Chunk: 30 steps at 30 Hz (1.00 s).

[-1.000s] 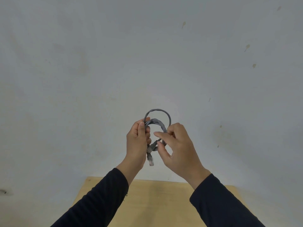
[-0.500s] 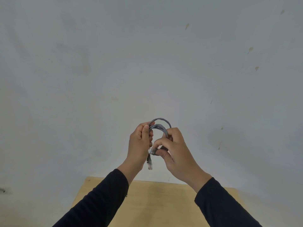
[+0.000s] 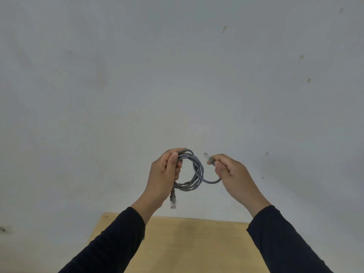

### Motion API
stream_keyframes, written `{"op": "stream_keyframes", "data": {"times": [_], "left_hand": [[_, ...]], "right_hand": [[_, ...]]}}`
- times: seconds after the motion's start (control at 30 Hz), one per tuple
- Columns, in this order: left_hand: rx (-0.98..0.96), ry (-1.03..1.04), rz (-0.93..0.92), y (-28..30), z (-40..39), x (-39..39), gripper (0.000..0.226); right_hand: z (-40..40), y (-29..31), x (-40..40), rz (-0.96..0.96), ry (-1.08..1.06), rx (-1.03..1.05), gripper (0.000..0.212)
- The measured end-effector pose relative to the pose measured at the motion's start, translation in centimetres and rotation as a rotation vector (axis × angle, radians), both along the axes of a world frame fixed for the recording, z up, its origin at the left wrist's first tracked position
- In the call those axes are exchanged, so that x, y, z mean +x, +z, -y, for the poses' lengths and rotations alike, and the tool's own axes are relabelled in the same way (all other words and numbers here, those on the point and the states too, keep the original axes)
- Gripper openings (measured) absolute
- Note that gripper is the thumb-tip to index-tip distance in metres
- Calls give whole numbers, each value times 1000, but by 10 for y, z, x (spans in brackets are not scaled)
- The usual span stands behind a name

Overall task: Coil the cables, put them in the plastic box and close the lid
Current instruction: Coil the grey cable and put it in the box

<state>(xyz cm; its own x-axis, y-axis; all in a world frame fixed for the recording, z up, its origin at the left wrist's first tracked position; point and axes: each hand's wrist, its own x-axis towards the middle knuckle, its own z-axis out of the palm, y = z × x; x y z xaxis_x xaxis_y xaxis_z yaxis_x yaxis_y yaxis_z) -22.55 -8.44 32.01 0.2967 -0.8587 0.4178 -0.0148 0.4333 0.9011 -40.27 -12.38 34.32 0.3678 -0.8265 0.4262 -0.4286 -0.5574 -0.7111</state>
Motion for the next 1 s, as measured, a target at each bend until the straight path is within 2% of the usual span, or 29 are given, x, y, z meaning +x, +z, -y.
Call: {"op": "stream_keyframes", "data": {"times": [0.13,0.27,0.43,0.57,0.73,0.83,1.0], "left_hand": [[-17,-41,-56,5,-1,-6,30],[-22,-61,-102,8,0,-11,31],[9,-36,-198,9,0,-16,34],[49,12,-178,2,-2,-20,33],[51,77,-113,0,-4,-26,33],[54,111,-60,1,-6,-27,33],[97,69,-62,-2,-9,-23,34]], "right_hand": [[2,8,3,-292,-6,-199,25],[3,8,4,-368,65,-168,26],[-5,3,12,13,175,57,32],[-10,-12,25,272,42,74,24],[-19,-21,39,385,-8,34,20],[-25,-20,40,445,40,1,30],[-27,-19,29,257,148,-98,26]]}}
